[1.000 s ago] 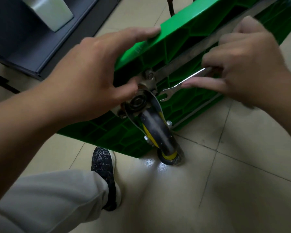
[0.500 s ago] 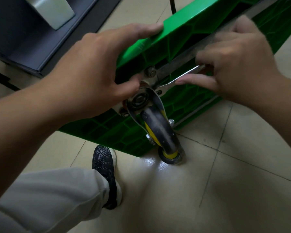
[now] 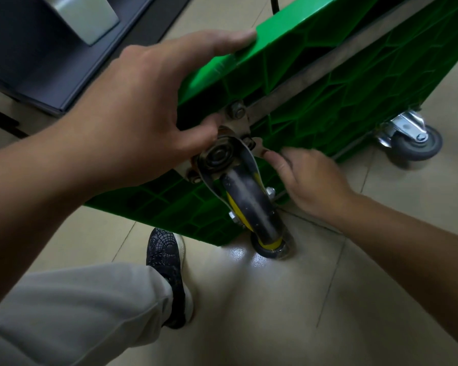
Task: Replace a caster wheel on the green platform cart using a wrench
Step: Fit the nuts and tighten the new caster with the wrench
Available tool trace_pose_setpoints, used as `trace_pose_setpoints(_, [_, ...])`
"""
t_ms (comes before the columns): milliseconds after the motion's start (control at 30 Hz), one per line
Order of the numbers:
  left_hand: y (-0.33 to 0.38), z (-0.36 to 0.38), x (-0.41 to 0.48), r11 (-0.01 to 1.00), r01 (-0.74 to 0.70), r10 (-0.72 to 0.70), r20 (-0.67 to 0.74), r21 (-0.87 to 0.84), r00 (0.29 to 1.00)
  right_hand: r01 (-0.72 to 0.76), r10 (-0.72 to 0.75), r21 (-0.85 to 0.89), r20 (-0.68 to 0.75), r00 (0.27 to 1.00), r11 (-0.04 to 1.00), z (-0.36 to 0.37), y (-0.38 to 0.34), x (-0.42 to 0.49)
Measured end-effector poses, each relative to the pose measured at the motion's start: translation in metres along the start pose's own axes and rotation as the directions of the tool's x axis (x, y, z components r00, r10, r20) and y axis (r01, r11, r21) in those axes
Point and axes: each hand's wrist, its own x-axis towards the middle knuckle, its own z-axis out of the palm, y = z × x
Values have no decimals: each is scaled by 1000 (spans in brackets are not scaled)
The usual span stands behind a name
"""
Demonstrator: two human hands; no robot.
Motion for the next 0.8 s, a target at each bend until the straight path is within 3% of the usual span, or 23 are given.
trace_pose_setpoints(133, [-3,1,0,1000,-26,26,-30,0,999,-115,82,322,114,990,940,30,-7,-8])
trace_pose_setpoints(300, [0,1,0,1000,-19,19,-24,-2,1000,-175,126,530,128,984,830,51,0,-28])
trace_pose_setpoints(400, [0,1,2,1000,-5,5,-23,-30,1000,-164,117,397,138,983,903,34,21,-46])
trace_pose_setpoints(500, [0,0,1,1000,-9,8,-23,-23,1000,99,-101,114,11,995,989,-23,40,-34])
trace_pose_setpoints(567, [0,0,0,1000,-15,15,-15,-23,1000,258,-268,-124,-72,961,958,-68,41,-11])
trace_pose_setpoints(667, [1,0,0,1000,-23,23,2,-21,1000,307,-363,-356,-104,926,883,-127,27,19])
trace_pose_setpoints(733, [1,0,0,1000,-17,17,-2,-11,1000,346,-391,-339,-71,918,875,-151,15,31])
trace_pose_setpoints(800, [0,0,-1,1000,-8,8,-5,-7,1000,415,-434,-207,-54,899,886,-154,-2,35])
